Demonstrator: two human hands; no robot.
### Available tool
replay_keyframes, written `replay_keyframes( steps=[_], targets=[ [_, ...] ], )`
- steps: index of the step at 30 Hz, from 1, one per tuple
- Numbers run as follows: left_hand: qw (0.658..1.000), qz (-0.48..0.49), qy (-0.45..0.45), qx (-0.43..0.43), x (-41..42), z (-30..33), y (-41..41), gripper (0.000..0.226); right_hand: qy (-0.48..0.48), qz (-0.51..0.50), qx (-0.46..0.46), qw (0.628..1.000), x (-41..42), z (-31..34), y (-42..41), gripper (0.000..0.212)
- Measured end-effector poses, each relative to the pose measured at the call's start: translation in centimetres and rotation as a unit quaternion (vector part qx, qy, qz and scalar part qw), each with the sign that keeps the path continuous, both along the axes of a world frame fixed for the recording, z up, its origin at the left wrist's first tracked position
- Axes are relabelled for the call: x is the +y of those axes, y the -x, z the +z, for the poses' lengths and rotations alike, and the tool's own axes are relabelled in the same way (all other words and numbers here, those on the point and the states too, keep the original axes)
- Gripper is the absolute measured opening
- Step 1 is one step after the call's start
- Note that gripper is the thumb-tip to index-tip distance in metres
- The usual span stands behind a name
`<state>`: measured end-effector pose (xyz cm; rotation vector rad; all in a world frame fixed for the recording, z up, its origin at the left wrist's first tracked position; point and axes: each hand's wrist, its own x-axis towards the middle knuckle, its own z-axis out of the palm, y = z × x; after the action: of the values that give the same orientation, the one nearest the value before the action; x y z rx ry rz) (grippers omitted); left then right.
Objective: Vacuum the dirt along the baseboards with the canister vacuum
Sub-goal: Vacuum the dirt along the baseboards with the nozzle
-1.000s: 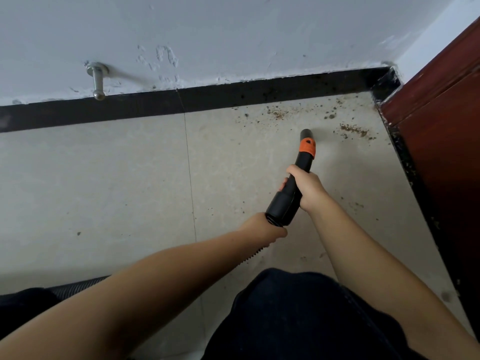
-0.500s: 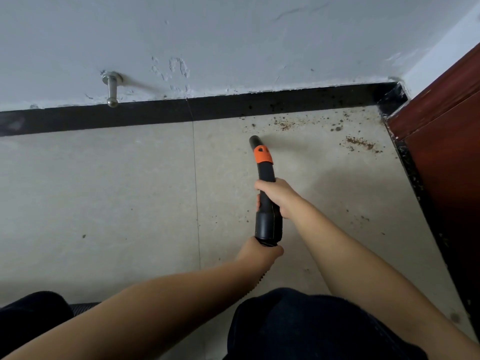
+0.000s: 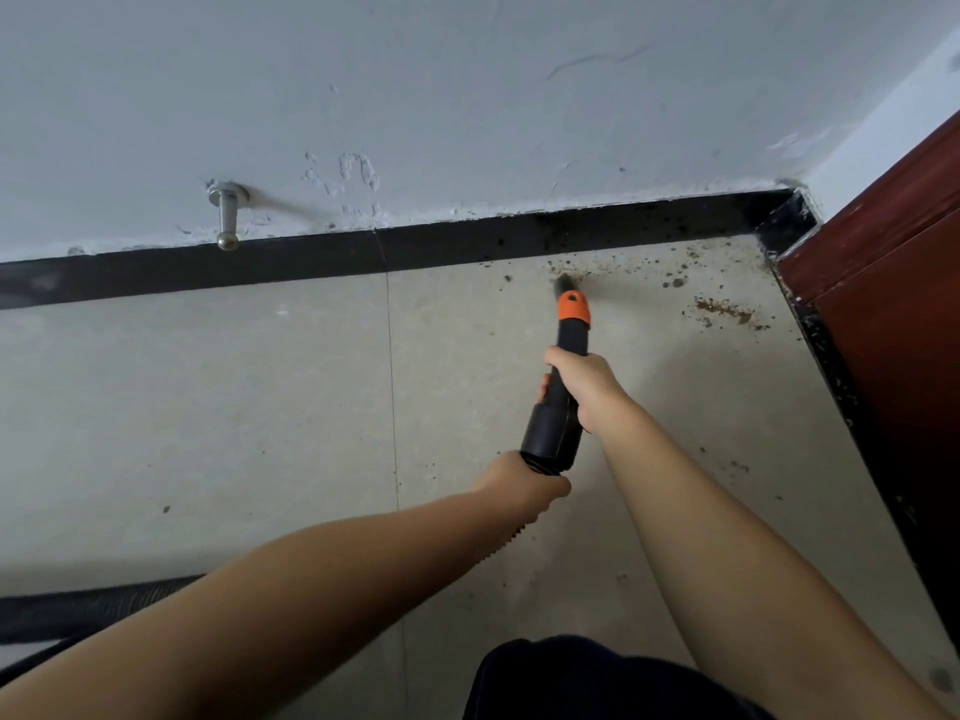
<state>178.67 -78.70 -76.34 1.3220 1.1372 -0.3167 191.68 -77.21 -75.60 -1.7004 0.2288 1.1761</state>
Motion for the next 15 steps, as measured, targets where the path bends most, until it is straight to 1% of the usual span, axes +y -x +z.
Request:
replay_keyframes(
  steps=[3, 6, 11, 15],
  targets=[
    [0.999, -0.052, -0.002, 0.002, 0.4, -0.1, -2.0, 0.014, 0.016, -0.041, -0.008, 0.999, -0.9, -0.3, -2.4, 0.009],
    [0.998, -0.053, 0.018, -0.017, 0.3, 0.0, -3.9, 0.016, 0.030, -0.044, -0.011, 0.999, -1.3, -0.4, -4.4, 0.009],
    [0.998, 0.006, 0.045, -0.035, -0.2, -0.3, -5.6, 0.019, 0.035, 0.029, -0.017, 0.999, 0.0, -0.2, -5.9, 0.009],
    [0.996, 0.056, 0.058, -0.045, -0.3, -0.8, -4.7, 0.016, 0.033, 0.103, -0.014, 0.994, 1.5, -0.1, -4.8, 0.009]
  ],
)
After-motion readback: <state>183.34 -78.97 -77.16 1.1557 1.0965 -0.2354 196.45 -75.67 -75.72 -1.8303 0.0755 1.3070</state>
